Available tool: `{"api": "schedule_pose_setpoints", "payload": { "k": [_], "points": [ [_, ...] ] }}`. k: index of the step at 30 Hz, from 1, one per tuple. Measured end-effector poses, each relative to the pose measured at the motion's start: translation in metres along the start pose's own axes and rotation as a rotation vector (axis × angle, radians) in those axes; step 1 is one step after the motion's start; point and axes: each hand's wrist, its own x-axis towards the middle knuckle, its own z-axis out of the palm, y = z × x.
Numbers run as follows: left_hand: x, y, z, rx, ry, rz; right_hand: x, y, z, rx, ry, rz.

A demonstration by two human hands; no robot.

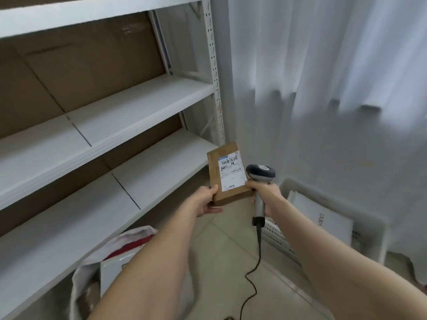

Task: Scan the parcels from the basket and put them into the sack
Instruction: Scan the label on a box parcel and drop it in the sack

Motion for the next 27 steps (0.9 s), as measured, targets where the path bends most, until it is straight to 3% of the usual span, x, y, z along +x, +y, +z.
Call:
{"api": "schedule_pose_setpoints", "payload": {
  "k": [3,12,20,27],
  "points": [
    [-0.024,-0.026,-0.051,0.057,0.026,-0.017,-0.009,0.022,0.037,-0.051,-0.065,0.013],
    [-0.07,-0.109,-0.193,-0.127,0.243,-0.1,-0.04,0.107,0.177,-0.171,-0.294,0.129],
    [-0.059,-0.206,-0.326,-0.163,0.314,-0.279,-0.034,0.224,0.314,-0.462,-0.214,0.224],
    [-0.036,-0.281,-0.456,0.185,0.487,-0.319,-0.021,0.329,0.418,-0.744,-0.213,0.197]
  ]
}}
